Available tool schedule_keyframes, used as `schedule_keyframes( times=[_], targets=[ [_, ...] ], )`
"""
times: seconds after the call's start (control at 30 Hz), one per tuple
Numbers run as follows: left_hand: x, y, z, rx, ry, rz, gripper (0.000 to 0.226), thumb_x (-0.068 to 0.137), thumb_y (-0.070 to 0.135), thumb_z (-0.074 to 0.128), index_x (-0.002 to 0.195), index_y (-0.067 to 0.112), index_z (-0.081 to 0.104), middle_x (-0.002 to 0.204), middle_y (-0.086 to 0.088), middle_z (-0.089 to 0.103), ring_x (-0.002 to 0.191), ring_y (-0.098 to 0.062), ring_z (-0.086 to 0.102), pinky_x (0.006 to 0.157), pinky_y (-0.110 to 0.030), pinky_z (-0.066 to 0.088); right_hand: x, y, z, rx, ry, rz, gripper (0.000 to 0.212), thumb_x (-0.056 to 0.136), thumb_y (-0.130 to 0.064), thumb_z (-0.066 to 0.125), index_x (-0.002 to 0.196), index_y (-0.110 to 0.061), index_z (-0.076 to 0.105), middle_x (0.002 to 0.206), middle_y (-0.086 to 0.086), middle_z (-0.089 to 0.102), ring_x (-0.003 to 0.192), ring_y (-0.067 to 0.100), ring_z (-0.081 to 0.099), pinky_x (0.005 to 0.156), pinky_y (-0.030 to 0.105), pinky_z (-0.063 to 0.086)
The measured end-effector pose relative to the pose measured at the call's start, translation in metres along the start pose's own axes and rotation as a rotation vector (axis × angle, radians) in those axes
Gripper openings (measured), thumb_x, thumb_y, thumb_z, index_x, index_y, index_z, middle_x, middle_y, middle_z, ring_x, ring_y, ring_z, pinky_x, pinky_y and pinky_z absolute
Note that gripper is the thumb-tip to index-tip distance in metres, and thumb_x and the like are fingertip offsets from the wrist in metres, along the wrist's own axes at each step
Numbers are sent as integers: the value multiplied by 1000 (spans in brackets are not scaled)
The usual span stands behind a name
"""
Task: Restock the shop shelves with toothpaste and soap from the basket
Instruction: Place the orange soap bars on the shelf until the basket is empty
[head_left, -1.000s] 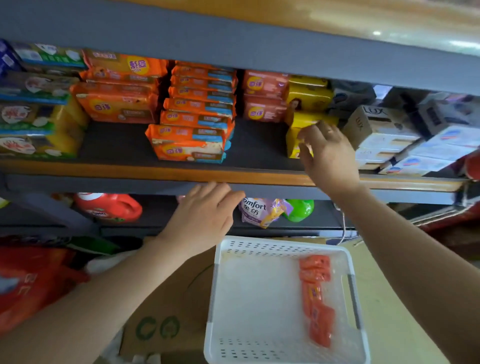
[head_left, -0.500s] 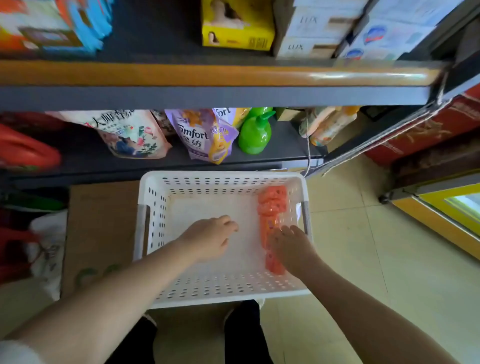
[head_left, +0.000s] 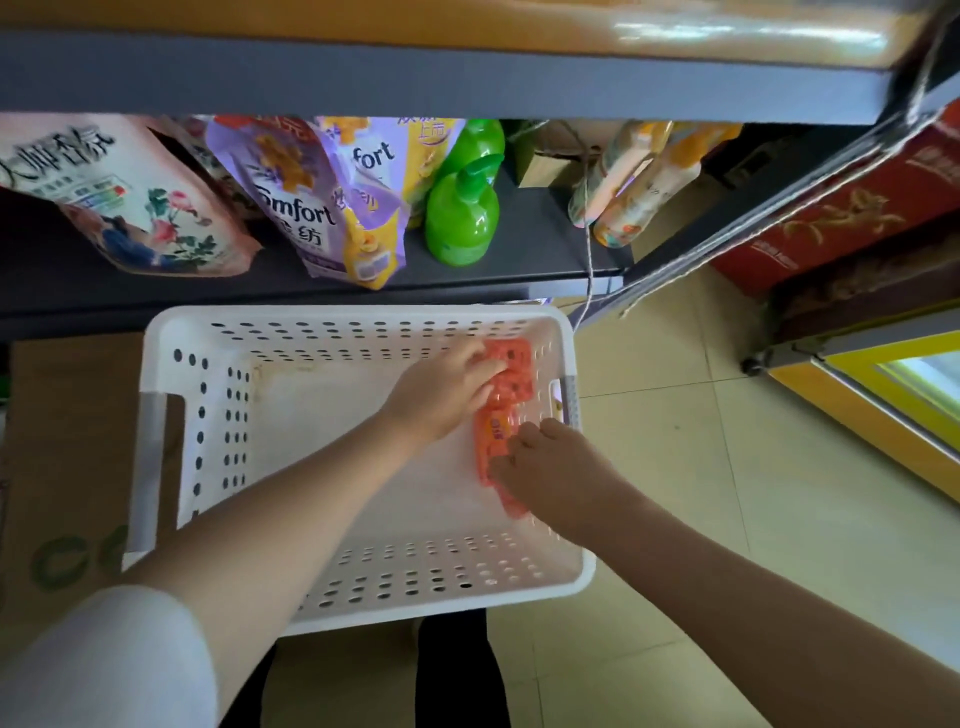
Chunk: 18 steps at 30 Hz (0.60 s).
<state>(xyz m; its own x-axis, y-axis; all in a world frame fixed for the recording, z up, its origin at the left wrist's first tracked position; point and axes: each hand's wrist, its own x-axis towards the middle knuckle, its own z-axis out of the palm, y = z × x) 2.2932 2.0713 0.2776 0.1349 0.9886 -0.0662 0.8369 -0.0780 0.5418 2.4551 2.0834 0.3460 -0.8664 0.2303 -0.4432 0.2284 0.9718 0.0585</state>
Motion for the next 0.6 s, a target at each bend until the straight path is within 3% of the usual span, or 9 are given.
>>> schedule_keyframes(
  times=[0.03,0.1,0.23,0.33,0.43,0.53,0.6],
  targets=[
    [-1,1,3,21,8,-8,31,81,25,61,109,12,65,106,-16,62,74,-34,65,53,-38,52,-5,3,-1,11,48,24,13,51,-24,61,63,-23,67,55,-6,62,56,12,59,55,19,43],
    [-1,7,9,32,-60,-72,42,83,37,61,117,13,57,115,-13,55,87,-31,62,61,-37,50,-13,6,3,43,102,54,18,50,-22,58,66,-23,66,57,-6,62,56,13,59,54,19,45],
    [2,16,11,159,-129,-154,43,88,34,55,123,13,43,125,-9,43,104,-28,52,71,-36,43,-16,9,4,159,92,126,43,30,-27,79,69,-20,64,61,-6,62,58,15,59,56,20,47],
    [1,13,13,154,-118,-170,37,90,33,53,118,10,47,122,-7,46,104,-27,52,71,-35,42,-17,10,-10,334,23,226,50,48,-41,81,88,-18,62,77,-3,65,75,18,61,69,25,47],
    [-13,-2,9,-171,-75,-346,27,88,30,57,107,12,52,114,-1,56,102,-23,56,79,-34,47,-19,16,-25,734,-31,354,50,74,-38,69,118,-20,54,108,-1,63,98,19,57,85,28,41],
    [-37,-24,-12,-574,-15,-602,23,83,23,65,100,12,52,107,-4,63,100,-22,59,78,-25,40,-17,17,-37,971,84,459,40,74,-32,73,111,-25,60,86,-8,61,75,9,55,68,18,40],
    [-55,-36,-33,-824,82,-707,25,78,26,69,88,17,48,98,-6,63,94,-23,61,78,-32,41,-11,16,-42,1127,62,575,26,75,-31,72,98,-26,62,73,-12,57,64,2,52,61,14,38]
  ],
)
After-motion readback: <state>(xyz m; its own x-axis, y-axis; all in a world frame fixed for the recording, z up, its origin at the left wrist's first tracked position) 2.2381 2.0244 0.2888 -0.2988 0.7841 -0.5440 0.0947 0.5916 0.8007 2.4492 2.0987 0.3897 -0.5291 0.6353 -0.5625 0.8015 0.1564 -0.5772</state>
